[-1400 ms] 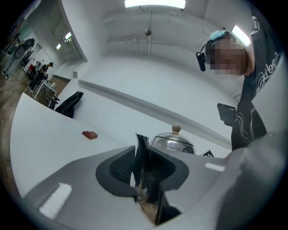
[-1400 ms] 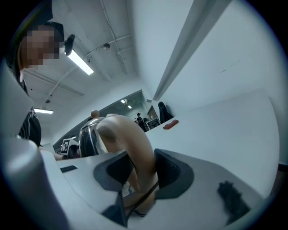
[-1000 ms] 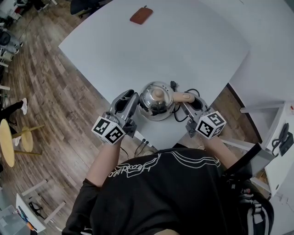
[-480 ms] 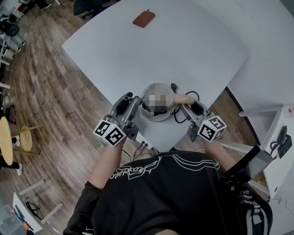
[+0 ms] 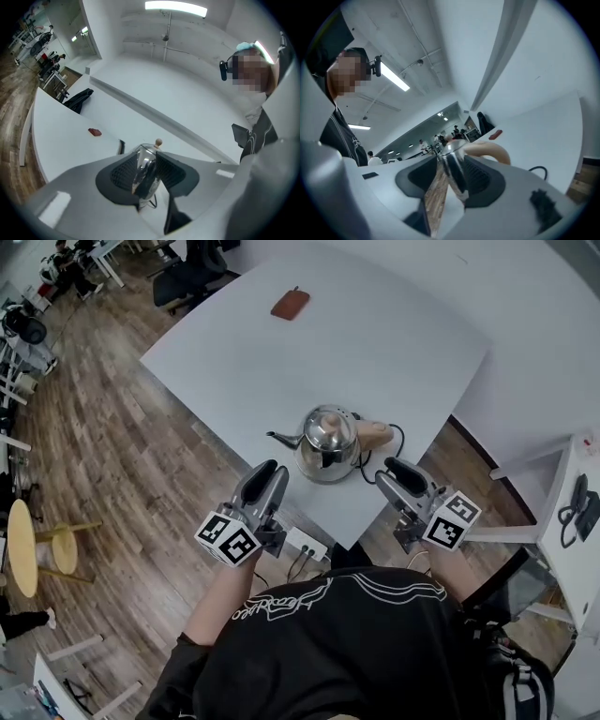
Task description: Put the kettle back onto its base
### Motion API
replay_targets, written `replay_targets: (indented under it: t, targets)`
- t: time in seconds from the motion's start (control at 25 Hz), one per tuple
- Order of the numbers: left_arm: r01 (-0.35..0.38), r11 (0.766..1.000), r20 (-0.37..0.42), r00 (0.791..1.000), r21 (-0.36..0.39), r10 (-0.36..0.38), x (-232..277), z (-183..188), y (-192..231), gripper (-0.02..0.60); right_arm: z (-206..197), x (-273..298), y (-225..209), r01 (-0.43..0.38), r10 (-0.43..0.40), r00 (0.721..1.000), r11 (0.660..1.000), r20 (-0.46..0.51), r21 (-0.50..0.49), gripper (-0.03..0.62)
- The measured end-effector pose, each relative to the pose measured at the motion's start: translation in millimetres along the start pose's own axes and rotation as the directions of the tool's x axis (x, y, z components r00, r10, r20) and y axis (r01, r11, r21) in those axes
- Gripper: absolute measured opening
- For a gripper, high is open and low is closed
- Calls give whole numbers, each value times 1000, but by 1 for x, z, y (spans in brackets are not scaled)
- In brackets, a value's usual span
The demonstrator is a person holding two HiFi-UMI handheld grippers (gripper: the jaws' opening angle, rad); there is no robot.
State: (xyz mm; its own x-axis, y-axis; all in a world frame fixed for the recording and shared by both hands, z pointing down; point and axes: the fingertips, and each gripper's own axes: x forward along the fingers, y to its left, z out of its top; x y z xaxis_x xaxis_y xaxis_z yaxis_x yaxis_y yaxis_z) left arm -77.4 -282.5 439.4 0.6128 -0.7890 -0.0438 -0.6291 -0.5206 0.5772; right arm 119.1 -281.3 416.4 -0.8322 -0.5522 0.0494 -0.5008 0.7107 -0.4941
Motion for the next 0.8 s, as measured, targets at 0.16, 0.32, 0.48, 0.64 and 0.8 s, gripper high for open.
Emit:
replay_targets:
  t: [0.16, 0.32, 0.48, 0.64, 0.8]
  targets:
    - [76, 994, -61, 996, 74, -71, -24, 6, -51, 22, 6, -2, 81, -148, 148, 989, 987, -4, -69, 170]
    - [193, 971, -181, 969, 142, -166, -47, 4, -110, -6, 4, -10, 144, -193, 190, 981, 962, -34, -192, 15]
    - [336, 925, -288, 917, 178, -277, -63, 5, -161, 3, -9, -14, 183, -218, 205, 975, 959, -88, -183, 8]
    - [409, 891, -346, 879, 197, -328, -74, 2, -189, 3, -25, -16, 209, -262, 241, 957, 957, -160, -125, 6]
    - [411, 894, -369, 870, 177, -327, -83, -1, -192, 3, -35, -15, 214, -233, 209, 959, 966, -190, -115, 6]
